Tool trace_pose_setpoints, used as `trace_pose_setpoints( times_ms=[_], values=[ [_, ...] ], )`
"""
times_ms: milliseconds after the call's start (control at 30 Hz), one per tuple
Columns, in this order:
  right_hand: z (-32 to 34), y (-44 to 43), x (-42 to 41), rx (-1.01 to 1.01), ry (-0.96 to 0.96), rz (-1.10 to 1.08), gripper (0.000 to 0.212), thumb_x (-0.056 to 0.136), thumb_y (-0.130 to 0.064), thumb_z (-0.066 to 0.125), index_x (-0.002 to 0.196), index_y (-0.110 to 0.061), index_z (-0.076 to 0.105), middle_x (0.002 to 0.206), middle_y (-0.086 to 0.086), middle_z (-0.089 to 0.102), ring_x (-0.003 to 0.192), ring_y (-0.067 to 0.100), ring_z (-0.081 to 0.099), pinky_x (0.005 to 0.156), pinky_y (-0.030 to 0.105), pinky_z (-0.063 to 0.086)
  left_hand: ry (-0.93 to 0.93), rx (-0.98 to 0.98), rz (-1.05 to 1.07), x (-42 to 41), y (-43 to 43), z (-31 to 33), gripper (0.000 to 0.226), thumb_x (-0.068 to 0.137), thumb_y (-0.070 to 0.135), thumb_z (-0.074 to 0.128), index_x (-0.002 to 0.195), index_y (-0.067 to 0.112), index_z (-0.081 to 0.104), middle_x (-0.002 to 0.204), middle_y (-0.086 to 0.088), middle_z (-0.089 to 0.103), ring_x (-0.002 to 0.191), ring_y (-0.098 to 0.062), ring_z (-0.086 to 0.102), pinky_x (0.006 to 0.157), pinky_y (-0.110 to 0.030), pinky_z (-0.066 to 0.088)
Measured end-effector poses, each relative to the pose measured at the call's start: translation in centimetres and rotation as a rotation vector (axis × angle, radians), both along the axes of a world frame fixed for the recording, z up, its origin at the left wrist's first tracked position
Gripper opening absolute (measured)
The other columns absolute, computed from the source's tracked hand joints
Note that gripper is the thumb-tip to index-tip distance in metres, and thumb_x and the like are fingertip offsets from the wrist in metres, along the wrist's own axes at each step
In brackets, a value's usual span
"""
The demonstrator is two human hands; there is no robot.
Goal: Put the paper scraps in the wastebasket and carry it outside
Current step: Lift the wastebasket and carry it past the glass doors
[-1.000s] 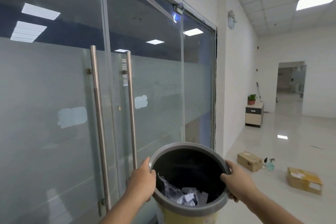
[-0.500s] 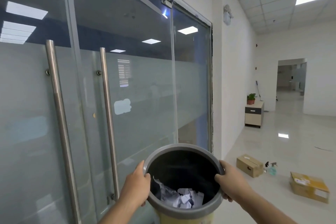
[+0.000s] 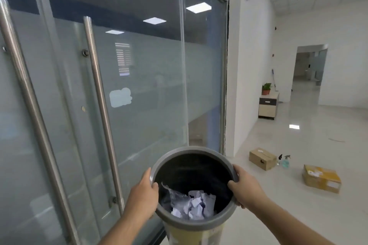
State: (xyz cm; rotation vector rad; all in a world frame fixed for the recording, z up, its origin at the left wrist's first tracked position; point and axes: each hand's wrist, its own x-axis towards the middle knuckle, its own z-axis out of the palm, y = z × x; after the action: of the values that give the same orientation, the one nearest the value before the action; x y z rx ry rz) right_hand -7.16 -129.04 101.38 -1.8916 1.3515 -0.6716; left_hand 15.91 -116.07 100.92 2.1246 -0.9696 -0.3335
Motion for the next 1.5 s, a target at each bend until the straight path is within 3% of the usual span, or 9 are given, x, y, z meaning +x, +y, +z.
trace_pose_setpoints(
  times_ms=[100,200,267,433,600,867,1100,1333,1500],
  values=[
    [-5.9,-1.2,1.3,-0.02,0.077,-0.015,0.048,0.08,-0.012,0.047,0.125,-0.028,0.046,0.091,0.007,0.068,0.065,0.026,0.066,0.052,0.034,0.056,-0.035,0.024,0.027,0.9,-0.4,-5.3,0.052,0.1,0.029,0.041,0.15,0.035,0.025,0.08,-0.008,0.068,0.056,-0.019,0.064,0.05,-0.036,0.055],
    [-14.7,-1.1,2.2,0.029,0.132,-0.011,0.052,0.081,-0.015,0.048,0.131,-0.028,0.042,0.102,0.01,0.068,0.08,0.033,0.067,0.074,0.047,0.059,-0.07,0.093,0.036,1.2,-0.3,-12.8,0.054,0.1,0.029,0.041,0.151,0.032,0.025,0.101,-0.019,0.071,0.088,-0.035,0.069,0.071,-0.041,0.054],
    [-21.3,-0.3,2.8,0.057,0.145,-0.005,0.052,0.084,-0.015,0.049,0.134,-0.027,0.04,0.108,0.013,0.068,0.091,0.036,0.065,0.081,0.046,0.056,-0.075,0.147,0.057,1.4,0.3,-19.2,0.055,0.1,0.026,0.042,0.152,0.027,0.024,0.111,-0.022,0.068,0.097,-0.039,0.065,0.076,-0.042,0.051],
    [-39.0,2.4,2.9,0.103,0.206,-0.021,0.045,0.088,-0.018,0.048,0.132,-0.023,0.041,0.105,0.015,0.068,0.092,0.038,0.062,0.073,0.037,0.048,-0.097,0.302,0.017,1.1,3.2,-37.0,0.056,0.101,0.021,0.042,0.152,0.017,0.02,0.106,-0.028,0.068,0.093,-0.045,0.064,0.071,-0.042,0.044],
    [-57.5,5.0,2.1,0.167,0.273,-0.016,0.047,0.089,-0.018,0.046,0.135,-0.026,0.037,0.098,0.012,0.068,0.079,0.032,0.058,0.071,0.038,0.049,-0.043,0.373,0.015,0.1,5.6,-55.9,0.055,0.101,0.019,0.041,0.152,0.016,0.02,0.078,-0.013,0.059,0.068,-0.032,0.054,0.061,-0.039,0.042],
    [-81.7,6.8,1.4,0.233,0.296,-0.036,0.042,0.09,-0.018,0.044,0.132,-0.025,0.038,0.092,0.007,0.063,0.075,0.028,0.057,0.069,0.038,0.051,0.031,0.391,-0.003,-0.2,6.1,-80.3,0.054,0.102,0.022,0.042,0.152,0.02,0.022,0.088,-0.016,0.061,0.074,-0.028,0.051,0.068,-0.039,0.043],
    [-90.2,5.5,2.2,0.226,0.258,-0.036,0.043,0.091,-0.016,0.043,0.133,-0.022,0.037,0.094,0.009,0.062,0.076,0.029,0.057,0.069,0.037,0.05,0.029,0.379,0.002,0.5,4.8,-88.1,0.055,0.102,0.023,0.041,0.152,0.022,0.021,0.094,-0.021,0.066,0.075,-0.03,0.053,0.072,-0.042,0.048],
    [-92.1,5.4,1.8,0.227,0.256,-0.023,0.042,0.092,-0.018,0.043,0.134,-0.022,0.037,0.093,0.008,0.061,0.078,0.03,0.061,0.071,0.042,0.055,0.06,0.378,0.0,0.0,5.1,-90.2,0.056,0.102,0.025,0.042,0.152,0.026,0.017,0.075,-0.009,0.062,0.065,-0.027,0.061,0.06,-0.037,0.045],
    [-92.5,5.3,1.9,0.22,0.237,-0.04,0.042,0.092,-0.019,0.041,0.133,-0.024,0.035,0.089,0.01,0.064,0.074,0.031,0.061,0.066,0.039,0.053,0.037,0.397,0.011,-0.2,5.1,-91.0,0.06,0.1,0.028,0.045,0.152,0.028,0.013,0.089,-0.014,0.068,0.075,-0.031,0.065,0.069,-0.045,0.055]
  ],
)
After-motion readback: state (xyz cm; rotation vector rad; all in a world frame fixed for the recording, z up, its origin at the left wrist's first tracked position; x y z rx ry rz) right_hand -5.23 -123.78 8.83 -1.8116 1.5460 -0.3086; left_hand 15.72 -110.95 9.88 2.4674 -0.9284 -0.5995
